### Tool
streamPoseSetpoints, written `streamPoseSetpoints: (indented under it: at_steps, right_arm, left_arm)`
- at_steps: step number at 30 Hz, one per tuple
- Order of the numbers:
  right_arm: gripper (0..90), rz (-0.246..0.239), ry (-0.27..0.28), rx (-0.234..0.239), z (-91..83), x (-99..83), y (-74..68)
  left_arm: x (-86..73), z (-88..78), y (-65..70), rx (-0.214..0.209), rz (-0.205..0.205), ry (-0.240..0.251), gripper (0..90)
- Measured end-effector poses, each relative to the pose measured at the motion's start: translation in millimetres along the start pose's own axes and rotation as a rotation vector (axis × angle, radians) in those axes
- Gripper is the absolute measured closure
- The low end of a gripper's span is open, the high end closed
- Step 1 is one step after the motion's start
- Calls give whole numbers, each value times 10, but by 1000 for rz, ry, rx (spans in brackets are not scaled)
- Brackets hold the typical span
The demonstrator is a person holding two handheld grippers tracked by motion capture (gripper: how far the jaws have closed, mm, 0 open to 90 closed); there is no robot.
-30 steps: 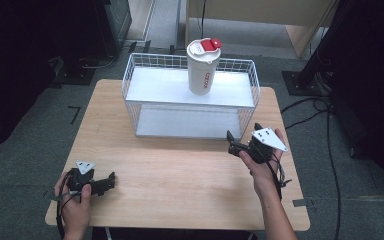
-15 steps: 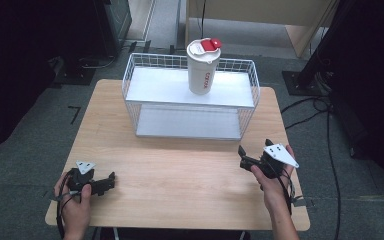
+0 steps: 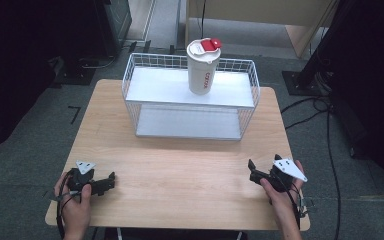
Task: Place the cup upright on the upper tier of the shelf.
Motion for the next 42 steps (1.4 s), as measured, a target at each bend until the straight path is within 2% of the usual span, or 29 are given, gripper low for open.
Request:
streamPoseSetpoints:
  at_steps: [11, 15, 20, 22, 27, 31, 34, 38, 42]
  right_arm:
    - [17, 4, -73, -44, -140, -309, 207]
    - [17, 11, -85, -49, -183, -365, 266]
    - [16, -1, -137, -59, -206, -461, 314]
    - [17, 4, -140, -64, -222, -469, 322]
    - [3, -18, -212, -64, -255, -537, 351]
    - [3, 14, -270, -64, -279, -591, 411]
    - [3, 14, -324, -80, -301, -642, 467]
    - [0, 37, -363, -75, -327, -683, 510]
    - [0, 16, -366, -64, -339, -691, 525]
  left_arm:
    - [0, 0, 0, 0, 0, 0, 0]
    - [0, 0, 0, 0, 0, 0, 0]
    - [0, 0, 0, 0, 0, 0, 0]
    - [0, 0, 0, 0, 0, 0, 0]
    - [0, 0, 0, 0, 0, 0, 0]
    - [0, 0, 0, 0, 1, 0, 0]
    - [0, 0, 0, 0, 0, 0, 0]
    - [0, 0, 0, 0, 1, 0, 0]
    - [0, 0, 0, 0, 0, 0, 0]
Point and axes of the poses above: each handheld gripper's, and its own axes: z roughly forward along the jaws, x roughly out of its top, y roughly to its right, the point moved 6 cm from there along z, roughly forward along the jaws, and after that the axes turned 2 degrees about x, right-handed, at the moved point
